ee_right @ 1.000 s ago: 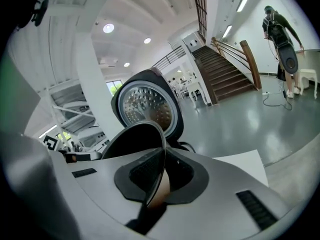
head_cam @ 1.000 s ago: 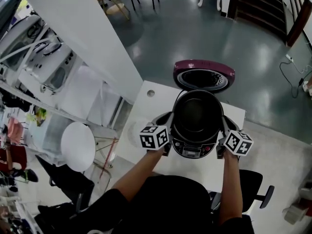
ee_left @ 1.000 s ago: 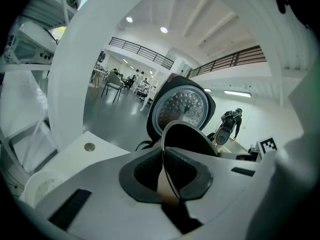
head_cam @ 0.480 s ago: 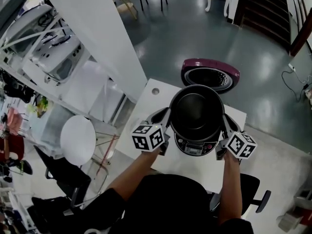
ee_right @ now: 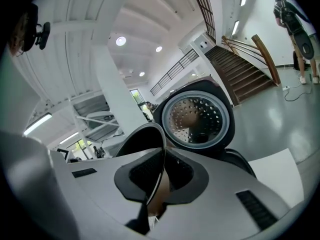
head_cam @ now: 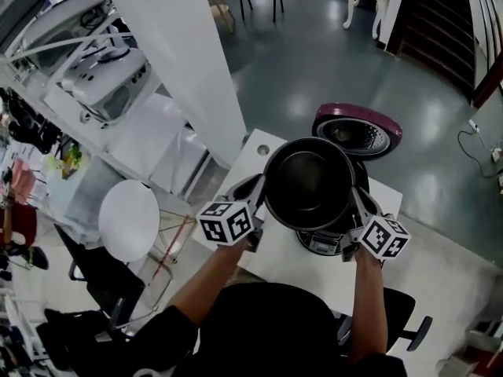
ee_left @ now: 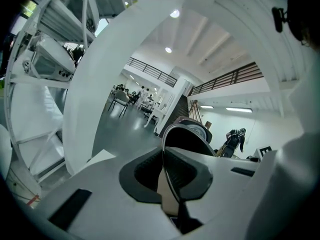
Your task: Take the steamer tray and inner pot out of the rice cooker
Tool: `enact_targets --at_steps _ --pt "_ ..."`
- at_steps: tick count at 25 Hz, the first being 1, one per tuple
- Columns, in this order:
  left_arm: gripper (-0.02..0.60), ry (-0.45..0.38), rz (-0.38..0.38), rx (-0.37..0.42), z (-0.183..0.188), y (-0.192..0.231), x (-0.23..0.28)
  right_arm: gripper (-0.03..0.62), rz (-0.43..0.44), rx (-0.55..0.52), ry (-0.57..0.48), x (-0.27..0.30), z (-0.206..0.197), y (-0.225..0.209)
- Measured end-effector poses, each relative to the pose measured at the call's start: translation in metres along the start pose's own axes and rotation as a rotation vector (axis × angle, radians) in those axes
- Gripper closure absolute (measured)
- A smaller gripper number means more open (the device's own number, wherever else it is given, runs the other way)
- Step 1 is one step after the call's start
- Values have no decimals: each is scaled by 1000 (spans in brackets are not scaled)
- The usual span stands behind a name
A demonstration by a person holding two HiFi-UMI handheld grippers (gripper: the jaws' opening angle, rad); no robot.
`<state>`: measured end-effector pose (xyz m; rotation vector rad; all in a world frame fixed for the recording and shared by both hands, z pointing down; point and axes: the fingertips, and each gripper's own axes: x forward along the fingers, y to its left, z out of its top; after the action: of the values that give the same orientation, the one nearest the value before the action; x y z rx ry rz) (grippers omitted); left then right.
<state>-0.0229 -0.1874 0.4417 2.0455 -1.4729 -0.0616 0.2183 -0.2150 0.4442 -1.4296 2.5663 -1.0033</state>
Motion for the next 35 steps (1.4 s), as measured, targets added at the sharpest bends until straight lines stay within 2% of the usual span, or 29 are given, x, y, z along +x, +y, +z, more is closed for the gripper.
enact_targets --at_steps 7,15,23,26,35 --pt "566 -14 34 -16 16 44 -35 583 66 54 35 33 -23 42" --pt "566 15 75 -42 21 107 -70 583 87 59 90 70 -63 90" --pt "566 54 95 -61 15 162 -91 583 69 59 127 98 -102 121" --pt "566 81 102 -45 8 182 -97 583 48 58 149 107 -122 129" --pt "566 165 96 -66 -29 235 -107 583 -21 99 226 122 -181 136"
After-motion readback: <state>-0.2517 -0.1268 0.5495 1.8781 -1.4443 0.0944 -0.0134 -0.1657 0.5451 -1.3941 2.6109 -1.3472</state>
